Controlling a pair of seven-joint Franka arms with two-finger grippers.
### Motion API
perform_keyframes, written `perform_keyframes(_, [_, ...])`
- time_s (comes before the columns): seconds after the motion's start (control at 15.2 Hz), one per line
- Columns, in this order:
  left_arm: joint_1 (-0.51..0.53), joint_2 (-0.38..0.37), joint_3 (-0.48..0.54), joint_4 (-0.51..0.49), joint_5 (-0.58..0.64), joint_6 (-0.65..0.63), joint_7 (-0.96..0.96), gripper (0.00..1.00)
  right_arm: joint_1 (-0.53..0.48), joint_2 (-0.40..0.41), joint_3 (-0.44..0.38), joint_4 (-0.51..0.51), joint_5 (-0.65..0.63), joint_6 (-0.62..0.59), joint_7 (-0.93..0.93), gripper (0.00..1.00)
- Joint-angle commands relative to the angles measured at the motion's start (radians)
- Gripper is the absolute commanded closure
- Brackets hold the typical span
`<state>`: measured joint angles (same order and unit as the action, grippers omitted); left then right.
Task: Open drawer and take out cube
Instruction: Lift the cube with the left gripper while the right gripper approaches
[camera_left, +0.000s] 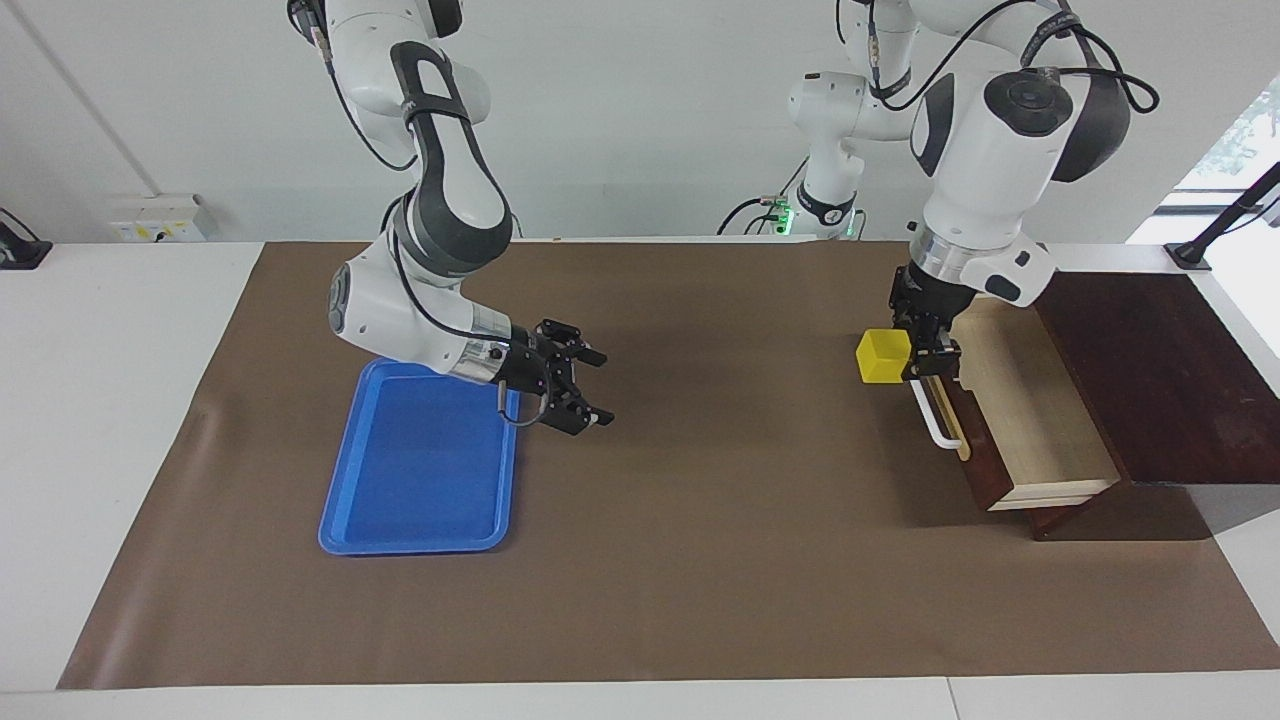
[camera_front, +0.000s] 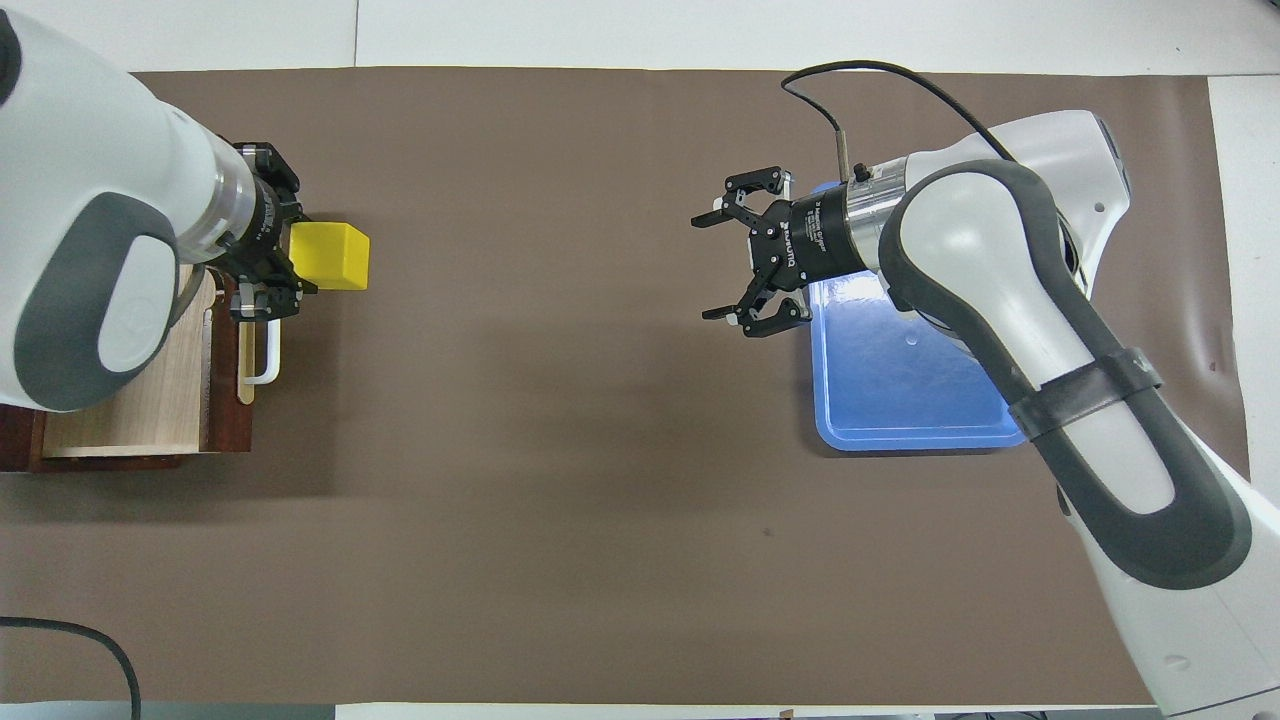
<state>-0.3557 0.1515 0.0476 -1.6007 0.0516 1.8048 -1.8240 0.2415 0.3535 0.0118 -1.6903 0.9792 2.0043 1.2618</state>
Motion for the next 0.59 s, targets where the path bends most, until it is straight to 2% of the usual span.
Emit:
perform_keyframes(0.0, [-0.051, 0.017, 0.014, -0.016, 0.008, 0.059, -0.081, 1.00, 0.022, -0.013, 0.000, -0.020, 0.009, 0.021, -0.021, 0.00])
perform_keyframes(0.33, [-0.129, 0.036, 0.012, -0.025, 0.008, 0.113, -0.124, 1.00, 0.059, 0.018, -0.001, 0.023, -0.011, 0.022, -0.013, 0.00])
perform_keyframes(0.53, [-0.178, 0.072, 0.015, -0.030, 0.010, 0.123, -0.153, 1.00, 0.087, 0.044, -0.003, 0.057, -0.011, 0.031, 0.002, 0.00])
